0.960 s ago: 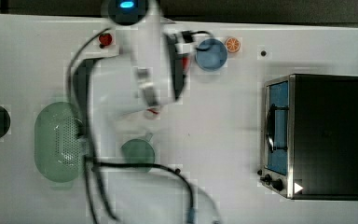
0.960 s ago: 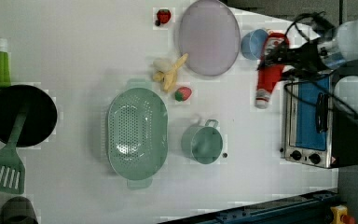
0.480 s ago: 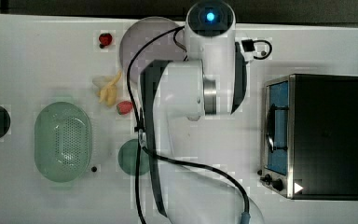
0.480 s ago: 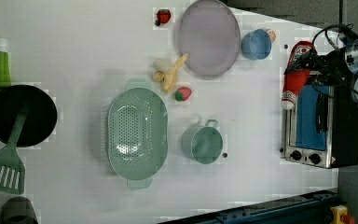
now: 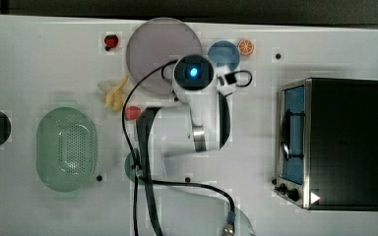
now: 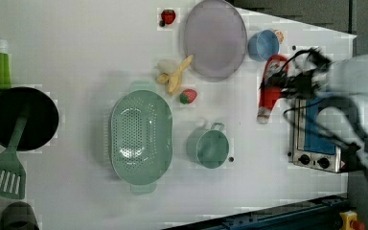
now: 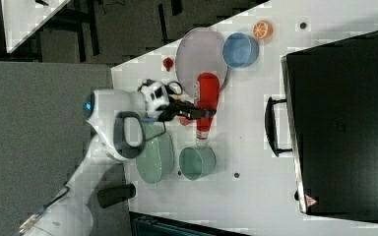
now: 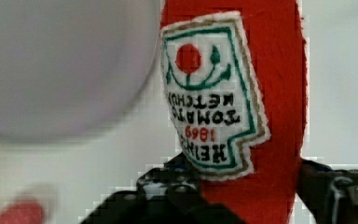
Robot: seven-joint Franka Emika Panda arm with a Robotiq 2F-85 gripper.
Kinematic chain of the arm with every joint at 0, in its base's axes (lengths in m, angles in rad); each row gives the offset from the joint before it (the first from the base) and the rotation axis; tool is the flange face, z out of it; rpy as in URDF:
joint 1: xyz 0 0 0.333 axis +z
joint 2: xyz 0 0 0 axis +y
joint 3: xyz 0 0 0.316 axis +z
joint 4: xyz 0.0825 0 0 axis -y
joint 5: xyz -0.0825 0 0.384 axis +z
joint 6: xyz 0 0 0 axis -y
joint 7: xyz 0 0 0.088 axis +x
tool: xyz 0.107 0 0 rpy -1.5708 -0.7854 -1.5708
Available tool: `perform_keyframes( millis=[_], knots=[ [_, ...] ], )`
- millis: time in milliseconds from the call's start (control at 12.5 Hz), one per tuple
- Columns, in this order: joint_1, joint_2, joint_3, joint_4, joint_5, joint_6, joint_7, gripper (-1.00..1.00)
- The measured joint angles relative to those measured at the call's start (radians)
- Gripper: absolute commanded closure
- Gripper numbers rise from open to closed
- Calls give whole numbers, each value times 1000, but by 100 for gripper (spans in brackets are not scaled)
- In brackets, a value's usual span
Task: Pick ketchup from strainer and place it on the table
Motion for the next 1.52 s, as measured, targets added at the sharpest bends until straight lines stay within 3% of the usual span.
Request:
perform_keyframes(
  millis=[240,480,720,800,1120,1520],
  knots=[
    [-1,5,4,-154,0,132,-2,-21],
    [-19,38,13,-207,2,139,-2,-27],
    [-41,70,13,-207,8,152,-2,-90],
    [-43,67,11,-201,22,152,-2,-100],
    [-50,-24,3,-141,13,137,-3,-100],
    [-42,-166,2,109,34,-102,5,-100]
  ],
)
